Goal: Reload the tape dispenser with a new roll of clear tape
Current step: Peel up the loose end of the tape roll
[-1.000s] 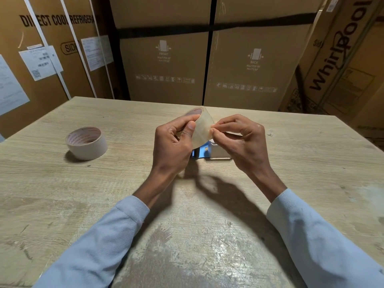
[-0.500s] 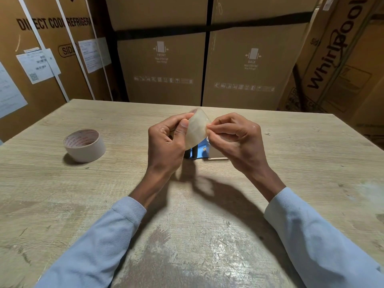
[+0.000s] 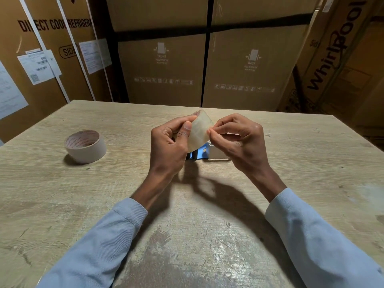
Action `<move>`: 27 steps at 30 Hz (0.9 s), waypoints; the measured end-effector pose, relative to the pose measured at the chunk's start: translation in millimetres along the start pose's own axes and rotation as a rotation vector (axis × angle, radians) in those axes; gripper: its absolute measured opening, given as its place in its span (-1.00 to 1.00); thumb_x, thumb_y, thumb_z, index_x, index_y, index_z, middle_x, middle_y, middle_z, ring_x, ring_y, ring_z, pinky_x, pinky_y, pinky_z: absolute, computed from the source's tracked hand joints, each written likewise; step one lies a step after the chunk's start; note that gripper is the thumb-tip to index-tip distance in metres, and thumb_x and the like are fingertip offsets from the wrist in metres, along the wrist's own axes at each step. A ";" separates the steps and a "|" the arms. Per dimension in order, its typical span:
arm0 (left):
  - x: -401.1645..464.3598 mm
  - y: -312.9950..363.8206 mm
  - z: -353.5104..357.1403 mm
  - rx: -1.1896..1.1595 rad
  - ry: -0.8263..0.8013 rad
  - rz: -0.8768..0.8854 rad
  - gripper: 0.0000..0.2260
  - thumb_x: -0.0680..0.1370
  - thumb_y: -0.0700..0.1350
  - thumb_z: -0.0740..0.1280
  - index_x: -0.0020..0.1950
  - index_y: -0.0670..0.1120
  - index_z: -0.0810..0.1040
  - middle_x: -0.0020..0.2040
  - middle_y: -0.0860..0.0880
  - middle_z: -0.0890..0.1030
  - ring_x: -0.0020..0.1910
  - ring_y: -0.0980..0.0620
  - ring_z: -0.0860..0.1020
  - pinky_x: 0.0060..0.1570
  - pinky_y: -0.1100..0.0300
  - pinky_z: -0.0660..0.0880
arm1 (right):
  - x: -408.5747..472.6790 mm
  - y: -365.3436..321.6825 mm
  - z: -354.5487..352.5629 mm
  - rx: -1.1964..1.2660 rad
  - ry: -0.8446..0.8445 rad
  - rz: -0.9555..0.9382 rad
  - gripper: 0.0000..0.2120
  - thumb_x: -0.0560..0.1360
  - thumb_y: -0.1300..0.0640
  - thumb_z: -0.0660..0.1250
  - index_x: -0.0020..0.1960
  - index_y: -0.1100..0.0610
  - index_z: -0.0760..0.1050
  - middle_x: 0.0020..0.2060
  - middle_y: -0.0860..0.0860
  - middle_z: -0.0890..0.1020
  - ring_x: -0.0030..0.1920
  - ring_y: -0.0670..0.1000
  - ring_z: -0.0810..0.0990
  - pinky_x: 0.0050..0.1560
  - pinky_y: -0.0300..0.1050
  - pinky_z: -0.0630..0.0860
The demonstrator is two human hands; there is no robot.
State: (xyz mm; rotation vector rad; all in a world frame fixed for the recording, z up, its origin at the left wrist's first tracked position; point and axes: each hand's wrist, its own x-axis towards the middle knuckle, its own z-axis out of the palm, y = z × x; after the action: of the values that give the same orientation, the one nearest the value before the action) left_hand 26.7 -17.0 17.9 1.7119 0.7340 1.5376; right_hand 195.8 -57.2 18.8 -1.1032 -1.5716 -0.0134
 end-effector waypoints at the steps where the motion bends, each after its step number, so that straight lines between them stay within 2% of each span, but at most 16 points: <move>1: -0.5 -0.7 0.5 0.002 -0.001 0.001 -0.80 0.63 -0.23 0.28 0.18 -0.21 0.65 0.15 -0.11 0.68 0.12 0.02 0.65 -0.08 0.34 0.57 | 0.6 0.3 0.1 -0.010 0.004 0.000 -0.95 0.46 0.23 0.51 -0.15 0.21 0.71 -0.21 0.07 0.66 -0.22 -0.03 0.66 -0.26 -0.09 0.65; 6: -0.8 -2.2 2.1 0.017 0.011 0.022 -0.80 0.63 -0.23 0.28 0.18 -0.20 0.65 0.12 -0.09 0.69 0.10 0.04 0.65 -0.04 0.31 0.58 | 1.7 -1.2 -1.5 -0.035 0.028 -0.016 -0.94 0.46 0.23 0.51 -0.16 0.23 0.70 -0.23 0.07 0.67 -0.23 -0.06 0.66 -0.25 -0.07 0.65; 11: -1.2 -3.3 3.8 0.018 0.008 0.016 -0.80 0.63 -0.22 0.29 0.19 -0.20 0.64 0.13 -0.08 0.69 0.10 0.05 0.66 -0.04 0.26 0.62 | 0.0 -2.3 1.0 -0.103 0.023 -0.041 -0.74 0.41 0.06 0.59 -0.13 0.25 0.65 -0.20 0.06 0.65 -0.22 -0.04 0.66 -0.25 -0.12 0.65; 16: -1.5 -4.6 4.0 0.018 0.002 0.013 -0.79 0.63 -0.22 0.29 0.20 -0.22 0.64 0.14 -0.11 0.68 0.13 0.01 0.65 0.00 0.22 0.63 | 0.7 -3.1 2.6 -0.101 0.079 -0.040 -0.86 0.45 0.18 0.53 -0.20 0.26 0.67 -0.27 0.06 0.64 -0.28 -0.10 0.62 -0.31 -0.17 0.61; 20: -2.1 -3.6 4.8 0.002 0.003 0.008 -0.80 0.63 -0.23 0.29 0.20 -0.22 0.64 0.15 -0.12 0.68 0.14 0.01 0.65 -0.01 0.29 0.60 | 1.2 -3.6 1.6 -0.090 0.065 -0.022 -0.89 0.46 0.22 0.51 -0.20 0.26 0.68 -0.27 0.08 0.64 -0.29 -0.07 0.62 -0.30 -0.21 0.60; 27: -0.6 -4.1 5.9 0.052 -0.001 0.049 -0.78 0.64 -0.21 0.28 0.23 -0.21 0.63 0.19 -0.09 0.67 0.17 0.02 0.63 0.02 0.25 0.61 | 3.6 -4.0 0.1 -0.068 0.050 0.057 -0.90 0.50 0.23 0.44 -0.17 0.24 0.67 -0.23 0.03 0.66 -0.23 -0.06 0.65 -0.22 -0.14 0.64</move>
State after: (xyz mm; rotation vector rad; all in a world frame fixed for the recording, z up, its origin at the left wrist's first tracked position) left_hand 32.7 -15.9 14.0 1.7807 0.7426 1.5625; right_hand 193.5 -57.1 23.7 -1.1917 -1.5043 -0.0558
